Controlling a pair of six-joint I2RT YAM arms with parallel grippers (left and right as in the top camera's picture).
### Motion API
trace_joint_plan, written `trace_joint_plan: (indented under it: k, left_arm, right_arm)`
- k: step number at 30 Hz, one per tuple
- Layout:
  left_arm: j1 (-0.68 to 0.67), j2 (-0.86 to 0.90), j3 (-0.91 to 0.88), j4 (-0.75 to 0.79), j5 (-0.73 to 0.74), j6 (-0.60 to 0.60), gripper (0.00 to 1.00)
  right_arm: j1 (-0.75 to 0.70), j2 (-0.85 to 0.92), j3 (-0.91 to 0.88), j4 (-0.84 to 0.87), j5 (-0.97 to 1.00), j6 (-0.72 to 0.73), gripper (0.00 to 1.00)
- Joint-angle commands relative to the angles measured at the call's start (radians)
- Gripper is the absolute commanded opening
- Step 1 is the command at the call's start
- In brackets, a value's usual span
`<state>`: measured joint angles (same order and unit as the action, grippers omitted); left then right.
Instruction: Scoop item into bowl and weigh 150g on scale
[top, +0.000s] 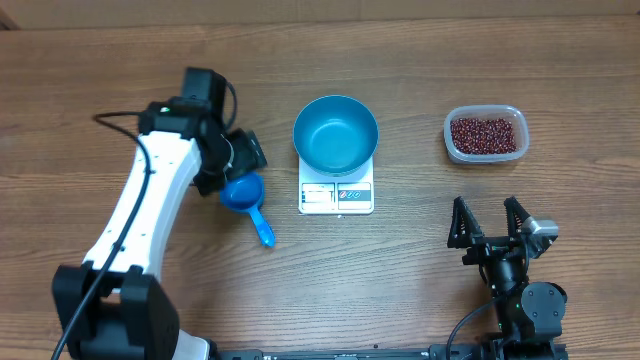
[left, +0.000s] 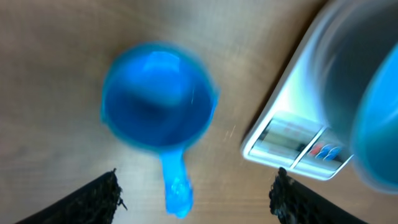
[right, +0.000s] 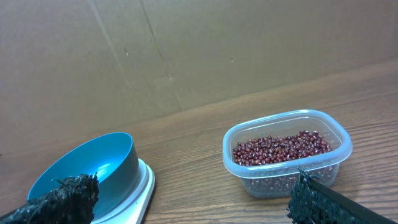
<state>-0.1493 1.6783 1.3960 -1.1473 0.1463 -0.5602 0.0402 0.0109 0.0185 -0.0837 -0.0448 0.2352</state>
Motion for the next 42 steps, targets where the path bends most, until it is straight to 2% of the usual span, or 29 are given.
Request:
trace_joint_plan:
  k: [1,8,14,18,22,29,34,42]
  left_arm:
    - [-0.044,0.005,0.000,-0.055,0.032,0.060,0.84]
    - [-0.143,0.005,-0.122,-0.088,-0.010,-0.009,0.86]
    - [-0.143,0.005,-0.217,0.034,-0.048,-0.049,0.84]
    - [-0.104,0.005,-0.220,0.097,-0.150,-0.049,0.79]
    - [-0.092,0.006,-0.251,0.132,-0.106,-0.049,0.68]
    - [-0.109,0.006,-0.301,0.163,-0.101,-0.050,0.65]
    - [-0.107,0.006,-0.334,0.259,-0.141,-0.049,0.63]
    - [-0.103,0.011,-0.336,0.359,-0.342,-0.050,0.62]
  right_arm:
    - [0.004,-0.008,-0.011,0.003,0.007,0.000,1.00]
    - [0.004,-0.008,-0.011,0.003,0.007,0.000,1.00]
    - [0.004,-0.008,-0.011,0.003,0.007,0.000,1.00]
    - [0.004,-0.008,-0.011,0.003,0.007,0.000,1.00]
    - [0.004,-0.008,-0.011,0.003,0.007,0.001,1.00]
    - [0.004,-0.008,-0.011,0.003,0.007,0.000,1.00]
    - [0.004,-0.008,-0.011,0.003,0.007,0.000,1.00]
    - [0.004,-0.008,-0.011,0.003,0.007,0.000,1.00]
